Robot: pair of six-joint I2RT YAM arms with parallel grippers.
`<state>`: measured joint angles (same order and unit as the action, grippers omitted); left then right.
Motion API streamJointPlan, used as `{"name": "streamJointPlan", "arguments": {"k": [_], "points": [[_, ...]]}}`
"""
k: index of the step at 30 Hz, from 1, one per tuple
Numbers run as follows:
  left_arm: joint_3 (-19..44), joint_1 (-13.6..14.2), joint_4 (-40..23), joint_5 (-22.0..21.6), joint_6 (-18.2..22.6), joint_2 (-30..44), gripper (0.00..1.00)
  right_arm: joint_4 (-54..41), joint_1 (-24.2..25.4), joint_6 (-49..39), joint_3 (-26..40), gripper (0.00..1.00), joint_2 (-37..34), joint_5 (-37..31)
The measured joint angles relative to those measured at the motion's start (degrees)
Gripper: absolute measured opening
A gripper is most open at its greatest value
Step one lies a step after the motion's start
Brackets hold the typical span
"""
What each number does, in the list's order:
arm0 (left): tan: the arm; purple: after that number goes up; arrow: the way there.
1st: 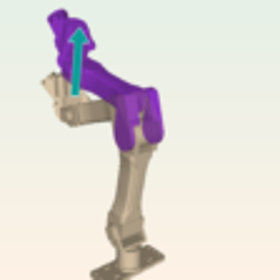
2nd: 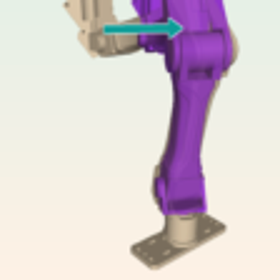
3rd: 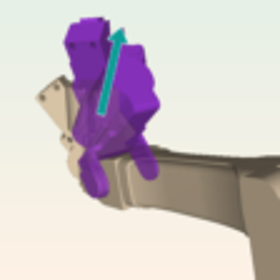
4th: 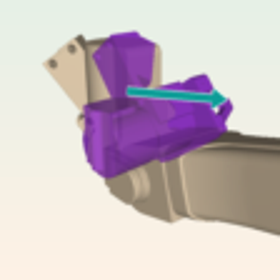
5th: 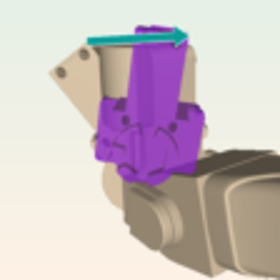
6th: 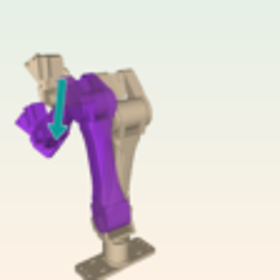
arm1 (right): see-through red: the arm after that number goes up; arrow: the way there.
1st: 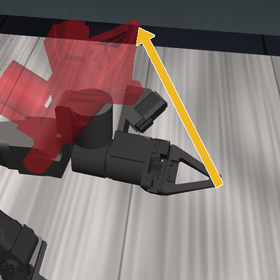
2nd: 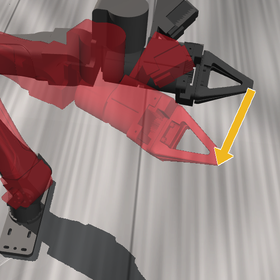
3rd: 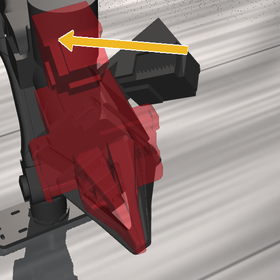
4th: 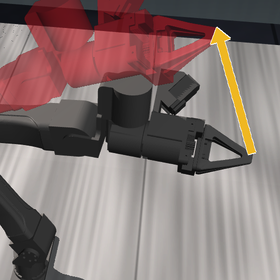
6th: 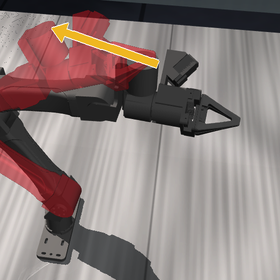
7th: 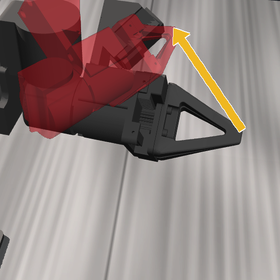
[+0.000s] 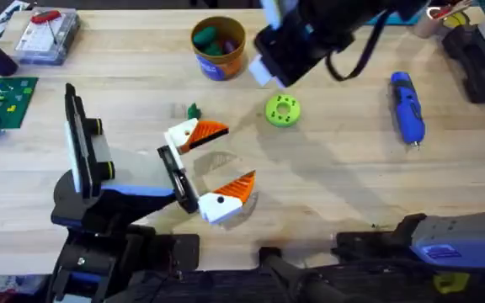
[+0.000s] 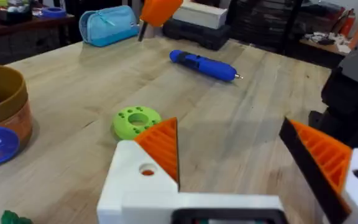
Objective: Pick up the gripper from the table and insert it into the empty holder that is missing its gripper. Then pick up a screw, insert it into the mounting hole, and use the screwdriver to tighten it. Finally, clean up the table by picking up the vegetable and placing it into the bucket.
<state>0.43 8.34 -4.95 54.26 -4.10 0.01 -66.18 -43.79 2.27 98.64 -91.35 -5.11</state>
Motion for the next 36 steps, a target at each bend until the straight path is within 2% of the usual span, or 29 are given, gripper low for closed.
{"name": "streamJointPlan", "arguments": {"k": [8,12,18,25,28,36], "points": [[0.0,0.0,0.0,0.0,0.0,0.0,0.990,1.0,-10.6,-3.7,2.6,0.003,0.0,0.0],[0.0,0.0,0.0,0.0,0.0,0.0,0.990,1.1,-13.7,-4.8,4.6,0.003,0.0,1.2],[0.0,0.0,0.0,0.0,0.0,0.0,0.990,-0.6,-14.6,-6.8,5.7,0.003,-0.2,5.2],[0.0,0.0,0.0,0.0,0.0,0.0,0.990,-7.8,-14.1,-10.4,18.0,0.003,-6.2,6.5],[0.0,0.0,0.0,0.0,0.0,0.0,0.990,-8.6,-14.1,-12.0,21.1,0.003,-8.9,6.5],[0.0,0.0,0.0,0.0,0.0,0.0,0.990,-9.5,-14.2,-14.3,21.7,0.003,-13.6,6.5]]}}
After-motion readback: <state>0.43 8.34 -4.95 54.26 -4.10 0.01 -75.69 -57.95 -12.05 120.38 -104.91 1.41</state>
